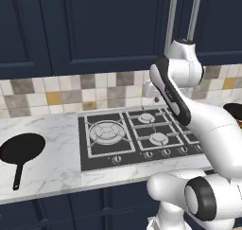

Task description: Place both pans onto different burners. Then place the cucumber and the chicken drumstick on different pans.

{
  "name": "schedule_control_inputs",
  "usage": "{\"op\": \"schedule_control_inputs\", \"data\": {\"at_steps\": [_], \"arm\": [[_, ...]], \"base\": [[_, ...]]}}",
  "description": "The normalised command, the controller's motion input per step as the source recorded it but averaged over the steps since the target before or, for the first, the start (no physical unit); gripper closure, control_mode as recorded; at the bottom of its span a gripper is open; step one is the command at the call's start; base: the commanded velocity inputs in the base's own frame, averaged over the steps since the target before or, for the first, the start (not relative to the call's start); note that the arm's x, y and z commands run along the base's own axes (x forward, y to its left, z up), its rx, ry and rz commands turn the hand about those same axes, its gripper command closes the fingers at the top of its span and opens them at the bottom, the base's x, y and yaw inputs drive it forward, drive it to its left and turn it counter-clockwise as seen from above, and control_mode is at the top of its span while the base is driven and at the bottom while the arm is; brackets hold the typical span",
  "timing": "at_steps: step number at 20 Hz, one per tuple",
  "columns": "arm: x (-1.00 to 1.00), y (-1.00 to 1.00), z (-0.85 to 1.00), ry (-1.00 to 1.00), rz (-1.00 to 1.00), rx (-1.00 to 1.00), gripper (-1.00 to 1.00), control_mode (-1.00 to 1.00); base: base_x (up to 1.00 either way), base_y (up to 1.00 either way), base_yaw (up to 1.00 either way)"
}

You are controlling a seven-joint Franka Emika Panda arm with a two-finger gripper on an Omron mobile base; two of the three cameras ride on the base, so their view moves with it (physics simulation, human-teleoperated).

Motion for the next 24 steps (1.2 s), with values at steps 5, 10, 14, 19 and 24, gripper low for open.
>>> {"op": "schedule_control_inputs", "data": {"at_steps": [5, 10, 14, 19, 24], "arm": [[-0.24, 0.06, -0.09, -0.05, 0.00, 0.00, -1.00, -1.00], [-0.63, 0.15, -0.24, -0.16, 0.00, 0.00, -1.00, -1.00], [-0.58, 0.09, -0.27, -0.14, 0.00, 0.00, -1.00, -1.00], [-0.33, 0.21, -0.44, -0.03, 0.00, 0.03, -1.00, -1.00], [-0.08, 0.41, -0.43, 0.00, 0.00, 0.05, -1.00, -1.00]], "base": [[0.00, 0.00, 0.00], [0.00, 0.00, 0.00], [0.00, 0.00, 0.00], [0.00, 0.00, 0.00], [0.00, 0.00, 0.00]]}}
